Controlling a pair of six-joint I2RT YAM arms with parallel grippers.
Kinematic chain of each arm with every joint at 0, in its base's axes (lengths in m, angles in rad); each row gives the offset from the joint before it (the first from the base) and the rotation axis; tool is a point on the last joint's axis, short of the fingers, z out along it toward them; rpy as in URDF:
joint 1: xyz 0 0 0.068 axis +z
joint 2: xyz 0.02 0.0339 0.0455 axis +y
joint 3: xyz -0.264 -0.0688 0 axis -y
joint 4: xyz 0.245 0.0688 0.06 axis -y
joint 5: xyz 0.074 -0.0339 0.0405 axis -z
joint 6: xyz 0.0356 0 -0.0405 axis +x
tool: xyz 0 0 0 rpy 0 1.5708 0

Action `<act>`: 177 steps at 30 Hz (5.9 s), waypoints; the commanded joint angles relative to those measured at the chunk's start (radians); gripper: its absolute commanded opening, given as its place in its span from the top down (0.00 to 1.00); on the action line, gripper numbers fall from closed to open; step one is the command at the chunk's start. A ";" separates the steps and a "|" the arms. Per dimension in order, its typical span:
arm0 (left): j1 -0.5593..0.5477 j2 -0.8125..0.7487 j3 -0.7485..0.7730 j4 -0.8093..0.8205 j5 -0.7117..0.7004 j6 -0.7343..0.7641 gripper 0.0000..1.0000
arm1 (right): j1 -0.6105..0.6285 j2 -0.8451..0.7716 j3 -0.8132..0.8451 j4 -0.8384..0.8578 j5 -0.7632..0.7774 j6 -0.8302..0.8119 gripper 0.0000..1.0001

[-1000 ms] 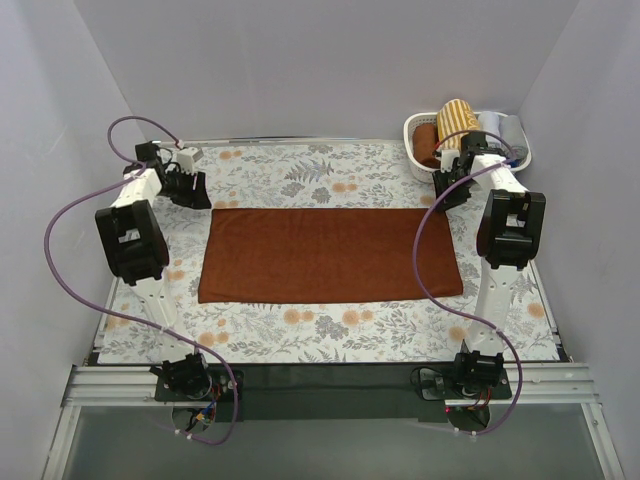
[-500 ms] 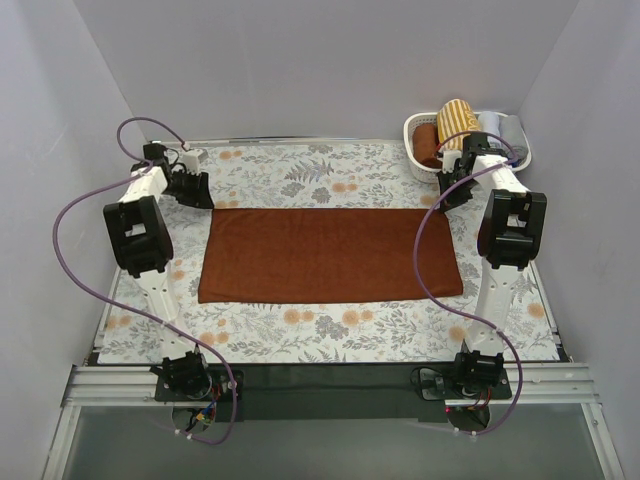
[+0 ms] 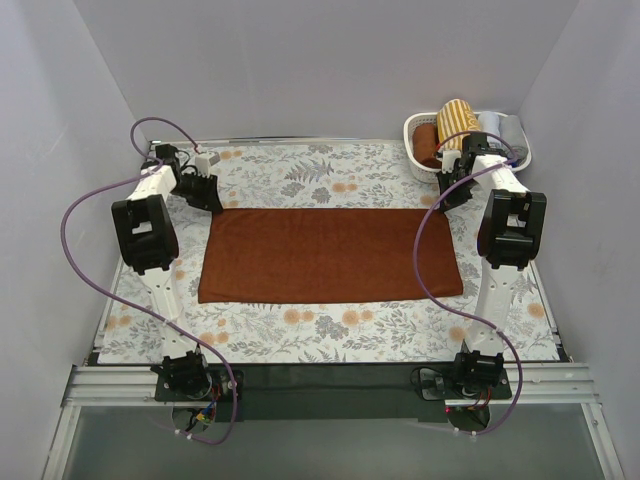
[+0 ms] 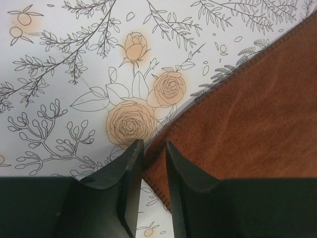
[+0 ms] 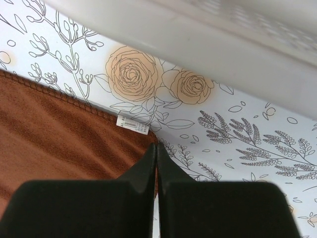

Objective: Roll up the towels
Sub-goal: Fold the towel

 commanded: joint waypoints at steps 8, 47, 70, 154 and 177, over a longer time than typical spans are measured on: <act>0.003 0.002 0.057 -0.020 0.006 0.000 1.00 | -0.021 0.003 0.049 0.005 -0.032 -0.005 0.99; 0.067 -0.161 0.090 -0.556 0.026 0.383 1.00 | -0.125 -0.210 -0.105 -0.324 -0.159 -0.247 0.99; 0.072 -0.329 -0.239 -0.553 -0.070 0.541 1.00 | -0.134 -0.388 -0.450 -0.350 -0.092 -0.415 0.99; 0.165 -0.540 -0.501 -0.579 -0.064 0.658 1.00 | -0.139 -0.557 -0.637 -0.279 0.040 -0.530 0.99; 0.185 -0.534 -0.618 -0.539 -0.051 0.733 0.79 | -0.139 -0.594 -0.683 -0.339 -0.047 -0.583 0.62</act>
